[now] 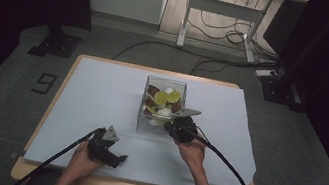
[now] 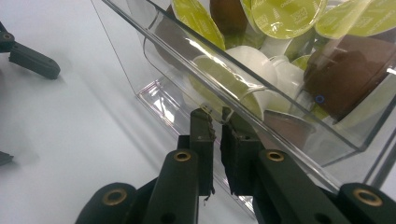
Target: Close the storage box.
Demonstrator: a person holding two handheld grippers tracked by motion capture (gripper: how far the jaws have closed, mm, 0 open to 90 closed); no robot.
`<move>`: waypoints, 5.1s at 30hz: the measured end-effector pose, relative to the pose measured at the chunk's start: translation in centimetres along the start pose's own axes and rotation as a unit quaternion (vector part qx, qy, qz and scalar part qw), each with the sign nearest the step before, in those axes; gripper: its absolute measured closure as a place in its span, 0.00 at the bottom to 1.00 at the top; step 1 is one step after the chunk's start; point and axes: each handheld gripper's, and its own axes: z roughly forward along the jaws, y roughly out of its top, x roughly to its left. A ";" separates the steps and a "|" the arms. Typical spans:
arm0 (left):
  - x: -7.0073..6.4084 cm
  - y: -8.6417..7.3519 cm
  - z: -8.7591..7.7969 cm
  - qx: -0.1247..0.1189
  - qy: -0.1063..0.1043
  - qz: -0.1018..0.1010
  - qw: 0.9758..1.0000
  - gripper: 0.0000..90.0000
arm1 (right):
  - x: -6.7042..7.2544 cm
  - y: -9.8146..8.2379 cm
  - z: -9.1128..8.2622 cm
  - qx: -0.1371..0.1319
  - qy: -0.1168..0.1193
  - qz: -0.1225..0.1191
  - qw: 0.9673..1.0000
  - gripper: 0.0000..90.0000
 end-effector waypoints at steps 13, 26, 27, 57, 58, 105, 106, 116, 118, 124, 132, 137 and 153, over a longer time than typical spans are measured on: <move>0.0 0.0 0.0 0.000 0.000 0.000 1.000 0.04 | 0.2 -0.2 0.4 -0.010 -0.014 0.009 1.000 0.92; 0.0 0.0 0.0 0.001 0.000 0.001 1.000 0.04 | 0.3 0.0 -0.3 -0.007 0.003 0.006 1.000 0.78; 0.0 0.0 0.0 0.001 0.000 0.001 1.000 0.04 | 0.3 0.0 -0.4 -0.006 0.006 0.004 1.000 0.76; 0.0 0.0 0.0 0.001 0.000 0.001 1.000 0.04 | 1.4 -0.7 -3.5 0.013 0.023 -0.043 0.999 0.41; 0.0 0.0 0.0 0.001 0.000 0.001 1.000 0.04 | 1.3 -0.7 -3.6 0.015 0.025 -0.041 0.999 0.40; 0.0 0.0 0.0 0.001 0.000 0.001 1.000 0.04 | -1.9 -3.0 -8.1 0.014 -0.041 -0.015 0.999 0.12; 0.0 0.0 0.0 0.001 0.000 0.001 1.000 0.04 | -2.0 -3.1 -8.2 0.014 -0.041 -0.014 0.999 0.11; 0.0 0.0 0.0 0.001 0.000 0.001 1.000 0.04 | -3.0 -4.3 -9.2 0.014 -0.057 0.002 0.998 0.06; 0.0 0.0 0.0 0.001 0.000 0.001 1.000 0.04 | -3.2 -4.6 -9.4 0.013 -0.060 0.004 0.998 0.06; 0.0 0.0 0.0 0.001 0.000 0.001 1.000 0.04 | -3.7 -5.2 -9.9 0.011 -0.069 0.011 0.997 0.04; 0.0 0.0 0.0 0.001 0.000 0.002 1.000 0.04 | -4.5 -6.2 -10.1 0.013 -0.086 0.018 0.996 0.01; 0.0 0.0 0.0 0.000 0.000 0.001 1.000 0.04 | -4.9 -7.1 -9.7 0.019 -0.094 0.025 0.995 0.00; 0.0 0.0 0.0 0.000 0.000 0.001 1.000 0.04 | -6.0 -9.7 -8.2 0.021 -0.099 0.055 0.993 0.00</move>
